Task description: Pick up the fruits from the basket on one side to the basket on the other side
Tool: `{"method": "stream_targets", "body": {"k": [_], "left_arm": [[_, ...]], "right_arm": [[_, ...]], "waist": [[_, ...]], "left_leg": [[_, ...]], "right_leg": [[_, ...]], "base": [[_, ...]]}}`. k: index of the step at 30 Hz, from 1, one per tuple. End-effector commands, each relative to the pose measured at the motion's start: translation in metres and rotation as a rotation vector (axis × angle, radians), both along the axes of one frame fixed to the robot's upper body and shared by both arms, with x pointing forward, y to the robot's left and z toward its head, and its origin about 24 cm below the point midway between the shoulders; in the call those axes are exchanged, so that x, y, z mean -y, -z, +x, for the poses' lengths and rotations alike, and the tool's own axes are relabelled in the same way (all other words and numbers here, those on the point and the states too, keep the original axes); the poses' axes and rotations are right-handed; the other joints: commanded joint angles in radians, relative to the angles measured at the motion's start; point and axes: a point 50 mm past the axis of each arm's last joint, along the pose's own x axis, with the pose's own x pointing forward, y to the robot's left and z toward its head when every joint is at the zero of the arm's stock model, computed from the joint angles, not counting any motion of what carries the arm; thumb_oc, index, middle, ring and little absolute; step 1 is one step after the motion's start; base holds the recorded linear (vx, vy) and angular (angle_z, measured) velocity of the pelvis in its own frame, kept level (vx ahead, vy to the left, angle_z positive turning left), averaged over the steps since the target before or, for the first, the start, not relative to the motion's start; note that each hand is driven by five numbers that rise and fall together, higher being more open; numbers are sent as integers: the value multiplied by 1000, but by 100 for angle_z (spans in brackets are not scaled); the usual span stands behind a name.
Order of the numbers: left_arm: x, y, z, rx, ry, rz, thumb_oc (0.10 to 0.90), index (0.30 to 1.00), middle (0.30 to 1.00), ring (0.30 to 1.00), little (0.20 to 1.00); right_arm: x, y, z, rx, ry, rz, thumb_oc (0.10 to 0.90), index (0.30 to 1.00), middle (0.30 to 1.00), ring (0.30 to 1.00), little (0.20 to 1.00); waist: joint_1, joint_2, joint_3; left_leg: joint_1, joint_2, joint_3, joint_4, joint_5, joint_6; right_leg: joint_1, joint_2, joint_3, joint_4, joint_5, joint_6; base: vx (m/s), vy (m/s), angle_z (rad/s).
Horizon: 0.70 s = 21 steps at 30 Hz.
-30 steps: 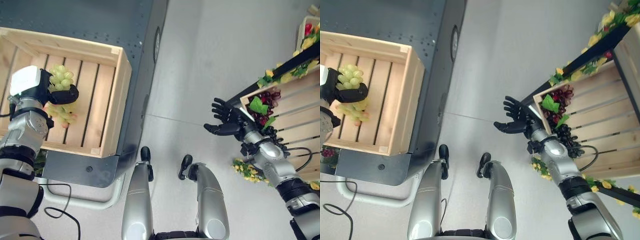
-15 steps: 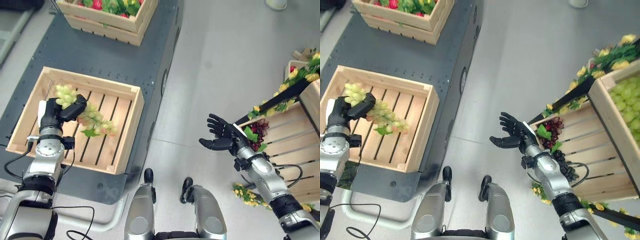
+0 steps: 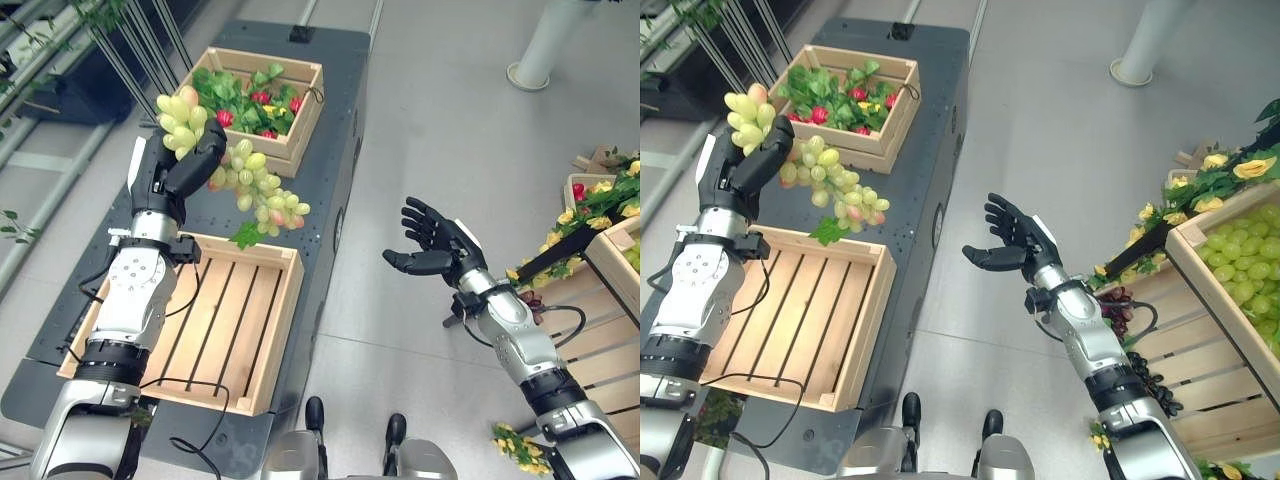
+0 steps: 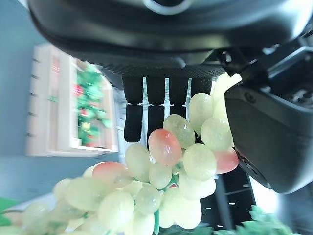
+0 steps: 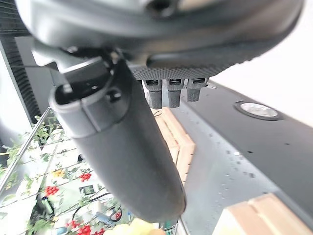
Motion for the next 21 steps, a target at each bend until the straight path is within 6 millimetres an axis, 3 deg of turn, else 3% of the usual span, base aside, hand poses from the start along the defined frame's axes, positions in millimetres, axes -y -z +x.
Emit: {"method": "stream_targets", "body": {"k": [1, 11, 21], "left_arm": [[25, -43, 8, 231, 110, -58, 400, 300, 300, 300, 300], [79, -51, 25, 196, 291, -78, 400, 300, 300, 300, 300], [111, -59, 32, 174, 410, -36, 400, 300, 300, 300, 300]], "right_arm": [[-28, -24, 8, 91, -68, 19, 800, 900, 900, 900, 900], [-62, -54, 24, 122, -106, 116, 800, 900, 900, 900, 900], [-91, -78, 27, 158, -183, 196, 800, 900, 900, 900, 900]], "waist": [[-21, 31, -226], [-46, 27, -259], [-56, 27, -270]], "left_leg": [[8, -64, -35, 9, -129, -22], [37, -51, 6, 23, -151, -20], [51, -47, 19, 24, -158, -17]], "right_leg": [[-66, 49, 31, 28, -22, -56], [-39, 70, 61, 18, -25, -68], [-28, 76, 81, 9, -19, -68]], "base": [[-25, -42, -3], [17, -41, -6], [19, -23, -9]]}}
